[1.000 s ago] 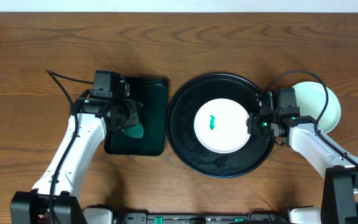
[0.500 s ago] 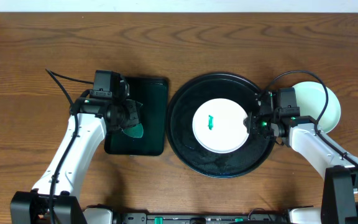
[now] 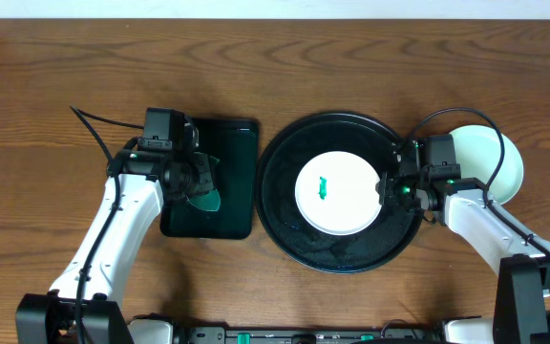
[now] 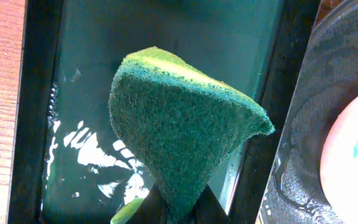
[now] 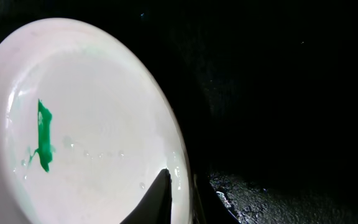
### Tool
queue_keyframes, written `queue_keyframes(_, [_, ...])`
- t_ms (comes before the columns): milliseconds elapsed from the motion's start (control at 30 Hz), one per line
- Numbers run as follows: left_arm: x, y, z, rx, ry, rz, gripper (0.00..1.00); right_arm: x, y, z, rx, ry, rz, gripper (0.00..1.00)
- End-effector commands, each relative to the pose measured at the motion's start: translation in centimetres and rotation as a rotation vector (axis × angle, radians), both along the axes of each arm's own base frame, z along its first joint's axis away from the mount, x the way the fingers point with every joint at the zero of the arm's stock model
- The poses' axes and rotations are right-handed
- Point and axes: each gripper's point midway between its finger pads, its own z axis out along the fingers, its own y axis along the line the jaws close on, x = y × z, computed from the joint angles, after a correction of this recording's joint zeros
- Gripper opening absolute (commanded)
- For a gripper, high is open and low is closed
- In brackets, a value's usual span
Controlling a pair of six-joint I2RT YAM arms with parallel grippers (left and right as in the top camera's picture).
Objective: Clean dirty plates on tray and stack at the side
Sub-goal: 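Raise the sponge and move the left gripper toward the tray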
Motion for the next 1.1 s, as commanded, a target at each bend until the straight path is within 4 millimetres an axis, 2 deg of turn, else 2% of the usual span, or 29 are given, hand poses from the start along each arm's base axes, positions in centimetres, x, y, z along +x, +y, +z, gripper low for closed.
queue_keyframes(0, [0.0,0.0,0.0,-0.014,-0.001,0.0,0.07,-0.2,0.1,0.1,-0.006,-0.006,0.004,0.1])
queue_keyframes(367, [0.0,0.0,0.0,-0.014,-0.001,0.0,0.07,-0.3,-0.1,-0.5,-0.018,0.004,-0.005,0.08])
queue_keyframes(567, [0.0,0.0,0.0,-0.014,-0.001,0.0,0.07,-0.3,0.1,-0.9,-0.005,0.015,-0.01,0.01])
queue_keyframes(1067, [0.0,0.0,0.0,-0.013,-0.001,-0.001,0.07,-0.2,0.0,-0.9,-0.005,0.015,-0.012,0.01])
